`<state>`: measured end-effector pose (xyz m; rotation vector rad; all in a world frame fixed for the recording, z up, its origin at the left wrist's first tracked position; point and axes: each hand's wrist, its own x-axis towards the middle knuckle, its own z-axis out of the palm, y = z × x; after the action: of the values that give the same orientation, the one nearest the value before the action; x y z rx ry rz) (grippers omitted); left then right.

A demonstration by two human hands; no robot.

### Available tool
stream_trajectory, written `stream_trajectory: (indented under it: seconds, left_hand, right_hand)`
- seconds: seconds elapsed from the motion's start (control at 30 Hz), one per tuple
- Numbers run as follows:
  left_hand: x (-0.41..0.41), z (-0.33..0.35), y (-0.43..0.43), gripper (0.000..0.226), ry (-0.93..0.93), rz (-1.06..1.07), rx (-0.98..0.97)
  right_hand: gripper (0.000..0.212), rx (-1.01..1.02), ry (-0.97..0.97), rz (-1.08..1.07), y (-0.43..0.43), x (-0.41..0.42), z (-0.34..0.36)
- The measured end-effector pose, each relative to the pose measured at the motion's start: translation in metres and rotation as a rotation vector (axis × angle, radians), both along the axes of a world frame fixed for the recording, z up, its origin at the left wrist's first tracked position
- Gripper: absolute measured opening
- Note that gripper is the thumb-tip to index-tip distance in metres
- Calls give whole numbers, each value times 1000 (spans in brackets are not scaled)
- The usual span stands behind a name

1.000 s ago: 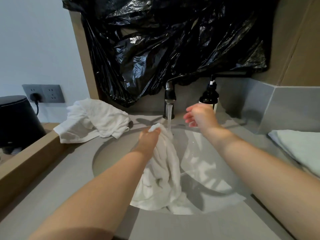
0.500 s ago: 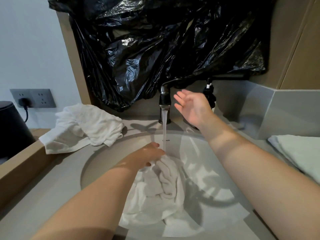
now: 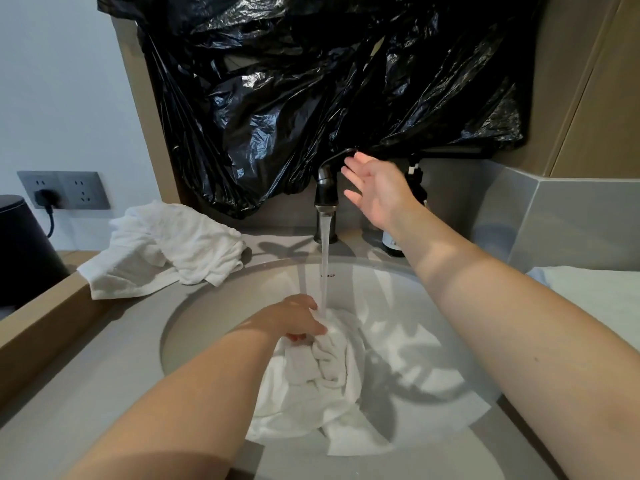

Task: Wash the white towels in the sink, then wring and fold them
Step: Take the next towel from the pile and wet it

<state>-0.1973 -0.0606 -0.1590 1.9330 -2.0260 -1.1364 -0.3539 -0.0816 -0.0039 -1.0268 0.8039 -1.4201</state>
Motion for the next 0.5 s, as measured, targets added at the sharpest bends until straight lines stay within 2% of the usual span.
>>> stream_trajectory:
  seconds: [0.07,0.1,0.13,0.17,0.23,0.27,0.33,0.37,0.4,0.5]
  left_hand:
    - [3,2,1,57,23,30,-20]
    - [4,3,2,54,11,29,-19]
    - [5,3,2,48,-16,17,-9]
    - [6,3,2,41,-49,5,-1]
    - [5,2,2,32,-104,0,-10]
    - [3,3,0,30,-113,14,-48]
    - [-2,8,-2,28,-17,96,-173]
    - [-3,10,-3,27,127,149,-235]
    - [-3,13,-4,27,301,198,-279]
    - [5,23,0,19,679,248,-254]
  right_hand:
    - [30,-16,359,-239,9,0,-18]
    - [27,-9,539,-341,13,-3,-31]
    - [26,8,703,-381,15,-7,-45]
    - [24,52,857,-336,17,-12,-60]
    - [11,256,1143,-16,27,-18,-91]
    - [16,373,1264,185,34,-17,-105]
    - [52,471,1487,480,42,-11,-128]
    - [61,455,1542,524,44,-6,-135]
    - [60,404,1528,496,44,-2,-140]
    - [31,359,1140,366,32,-2,-145]
